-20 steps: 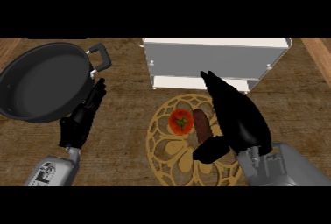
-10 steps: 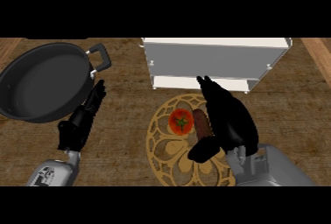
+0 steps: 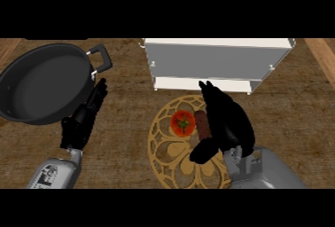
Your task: Pick the sweet potato from the placemat and place it in the tiered shelf
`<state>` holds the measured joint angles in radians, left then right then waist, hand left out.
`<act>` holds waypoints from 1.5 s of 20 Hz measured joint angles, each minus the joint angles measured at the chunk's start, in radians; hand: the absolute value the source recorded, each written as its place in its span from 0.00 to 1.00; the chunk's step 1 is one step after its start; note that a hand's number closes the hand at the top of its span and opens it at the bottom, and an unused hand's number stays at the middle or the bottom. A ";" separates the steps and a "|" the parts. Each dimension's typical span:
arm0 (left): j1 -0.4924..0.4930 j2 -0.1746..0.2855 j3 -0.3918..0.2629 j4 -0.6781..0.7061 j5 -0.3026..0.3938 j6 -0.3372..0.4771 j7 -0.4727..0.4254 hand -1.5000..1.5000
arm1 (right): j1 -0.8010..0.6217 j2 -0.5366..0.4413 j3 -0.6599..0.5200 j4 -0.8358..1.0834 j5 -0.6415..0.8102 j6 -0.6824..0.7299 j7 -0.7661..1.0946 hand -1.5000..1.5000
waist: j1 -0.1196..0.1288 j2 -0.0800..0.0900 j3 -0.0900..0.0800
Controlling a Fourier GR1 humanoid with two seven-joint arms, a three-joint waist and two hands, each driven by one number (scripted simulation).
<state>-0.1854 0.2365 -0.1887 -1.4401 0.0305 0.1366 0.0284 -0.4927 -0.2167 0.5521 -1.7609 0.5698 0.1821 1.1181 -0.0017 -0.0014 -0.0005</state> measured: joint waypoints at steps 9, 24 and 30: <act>-0.021 -0.022 0.015 0.014 -0.023 -0.014 0.002 0.50 | 0.018 0.054 -0.028 0.095 0.078 0.022 -0.042 0.00 | 0.002 0.001 0.000; -0.001 -0.055 0.049 0.013 -0.064 -0.048 -0.013 0.50 | 0.103 0.140 -0.077 0.173 0.213 0.052 -0.106 0.00 | 0.003 0.001 0.000; -0.023 -0.081 0.070 0.033 -0.087 -0.059 0.006 0.50 | 0.136 0.166 -0.113 0.190 0.255 0.074 -0.148 0.00 | 0.002 0.001 0.000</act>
<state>-0.2087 0.1556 -0.1184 -1.4066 -0.0561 0.0771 0.0340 -0.3569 -0.0507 0.4395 -1.5706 0.8249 0.2559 0.9702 0.0001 -0.0004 -0.0002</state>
